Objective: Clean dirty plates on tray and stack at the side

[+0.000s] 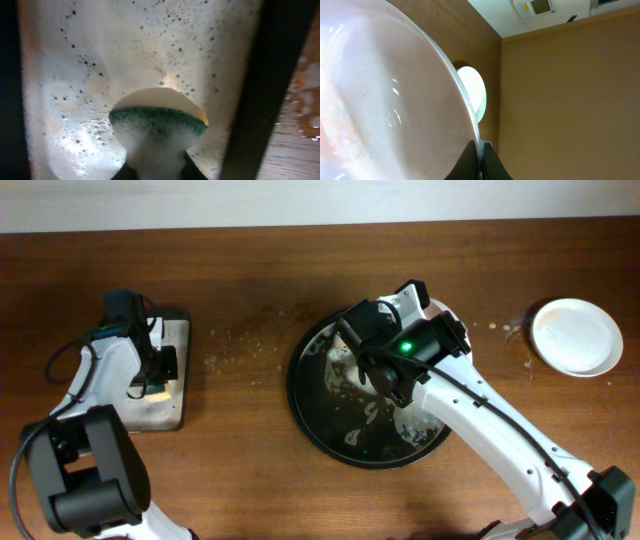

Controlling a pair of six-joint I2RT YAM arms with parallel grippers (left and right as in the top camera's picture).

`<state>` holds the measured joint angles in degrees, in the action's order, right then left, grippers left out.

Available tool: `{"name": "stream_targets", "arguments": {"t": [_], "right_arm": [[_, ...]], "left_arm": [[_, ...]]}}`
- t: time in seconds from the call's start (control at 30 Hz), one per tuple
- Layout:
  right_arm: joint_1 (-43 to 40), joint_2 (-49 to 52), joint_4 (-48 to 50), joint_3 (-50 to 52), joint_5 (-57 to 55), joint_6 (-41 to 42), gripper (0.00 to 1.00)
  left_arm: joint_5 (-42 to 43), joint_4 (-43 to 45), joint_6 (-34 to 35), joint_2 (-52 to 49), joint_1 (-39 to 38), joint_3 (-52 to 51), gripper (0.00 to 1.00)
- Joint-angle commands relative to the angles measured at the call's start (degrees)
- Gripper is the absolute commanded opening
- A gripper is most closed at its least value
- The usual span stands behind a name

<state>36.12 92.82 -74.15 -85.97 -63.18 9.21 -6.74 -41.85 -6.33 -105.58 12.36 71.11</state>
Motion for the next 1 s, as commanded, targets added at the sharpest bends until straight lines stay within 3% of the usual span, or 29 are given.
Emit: {"name": "stream_targets", "arguments": {"t": [0.0, 0.17, 0.27, 0.3, 0.37, 0.4, 0.5, 0.53, 0.63, 0.73, 0.77, 0.9, 0.97], "right_arm": [[0.3, -1.3, 0.0, -0.9, -2.0, 0.7, 0.05], [0.3, -1.3, 0.3, -0.9, -2.0, 0.7, 0.05], [0.3, -1.3, 0.4, -0.9, -2.0, 0.7, 0.05], [0.3, -1.3, 0.4, -0.9, -2.0, 0.7, 0.05], [0.3, -1.3, 0.5, -0.9, -1.6, 0.9, 0.05], [0.3, -1.3, 0.5, -0.9, -1.5, 2.3, 0.05], [0.2, -1.3, 0.6, -0.9, 1.8, 2.7, 0.04], [0.2, -1.3, 0.7, -0.9, 2.0, 2.7, 0.04], [0.2, -1.3, 0.9, -0.9, 6.5, 5.0, 0.04], [0.2, -1.3, -0.1, -0.9, 4.3, 6.0, 0.04], [0.2, -1.3, -1.7, -0.9, 5.3, 11.2, 0.04], [-0.5, -1.0, -4.2, 0.0, 3.5, 14.8, 0.04], [-1.0, -0.5, -3.5, 0.1, 5.5, 15.0, 0.04]], "left_arm": [[-3.8, 0.1, -1.0, -0.4, 0.3, 0.0, 1.0], [-2.9, -5.7, 0.7, 3.1, 0.3, 5.7, 1.0], [5.7, -7.3, 0.7, 6.9, -0.4, 8.1, 0.96], [8.7, -7.8, 0.7, 7.7, -0.7, 8.1, 0.89], [20.2, -8.9, 2.8, 8.9, -2.1, 8.1, 0.46], [24.9, -9.7, 3.5, 8.9, -3.2, 8.1, 0.41], [27.6, -10.8, 3.6, 9.0, -7.9, 8.1, 0.03], [29.5, -10.7, 3.6, 9.0, -10.1, 8.1, 0.01], [36.6, -8.3, 4.4, 9.0, -16.2, 8.1, 0.01], [33.1, -5.0, 6.5, 8.9, -23.6, 8.1, 0.01], [31.7, -3.6, 8.5, 8.9, -26.1, 8.1, 0.03], [21.7, 0.3, 13.2, 8.9, -34.5, 8.0, 0.19], [21.3, 1.2, 13.2, 8.9, -36.5, 8.0, 0.34]]}}
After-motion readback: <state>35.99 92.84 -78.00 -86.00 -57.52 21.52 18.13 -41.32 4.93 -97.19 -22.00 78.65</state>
